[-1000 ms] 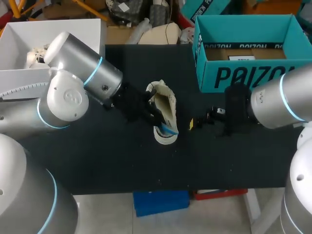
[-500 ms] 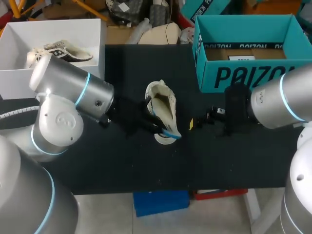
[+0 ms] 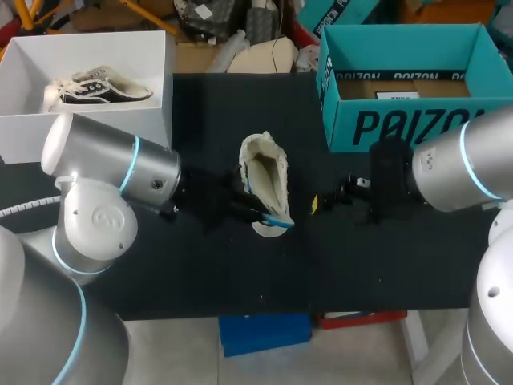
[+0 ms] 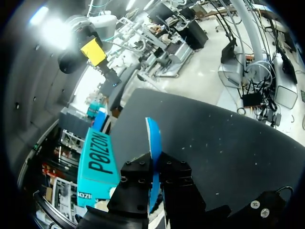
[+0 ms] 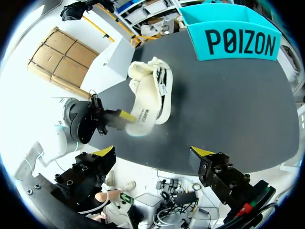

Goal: Take the shoe out of the shoebox, open the shoe tongue, remove and reinsert the insole, then place the shoe into the shoebox

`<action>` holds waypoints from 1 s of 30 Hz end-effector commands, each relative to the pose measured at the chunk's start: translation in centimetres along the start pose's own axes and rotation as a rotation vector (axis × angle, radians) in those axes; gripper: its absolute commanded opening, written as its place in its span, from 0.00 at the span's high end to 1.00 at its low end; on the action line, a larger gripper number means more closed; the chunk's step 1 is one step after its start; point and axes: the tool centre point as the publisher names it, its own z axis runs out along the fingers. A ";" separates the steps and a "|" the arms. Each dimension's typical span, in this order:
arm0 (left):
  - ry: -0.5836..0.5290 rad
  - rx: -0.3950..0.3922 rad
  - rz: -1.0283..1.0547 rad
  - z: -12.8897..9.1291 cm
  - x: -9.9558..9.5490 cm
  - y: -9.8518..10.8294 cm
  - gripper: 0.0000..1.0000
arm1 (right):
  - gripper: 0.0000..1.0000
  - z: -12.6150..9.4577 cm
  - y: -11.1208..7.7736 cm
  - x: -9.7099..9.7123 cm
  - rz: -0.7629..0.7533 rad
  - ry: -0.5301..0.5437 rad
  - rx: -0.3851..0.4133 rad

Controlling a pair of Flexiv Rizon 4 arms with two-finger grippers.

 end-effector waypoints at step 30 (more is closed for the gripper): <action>-0.023 0.248 0.021 -1.1 -2.0 -4.1 1.00 | 0.00 0.1 0.0 0.1 0.000 -0.002 0.000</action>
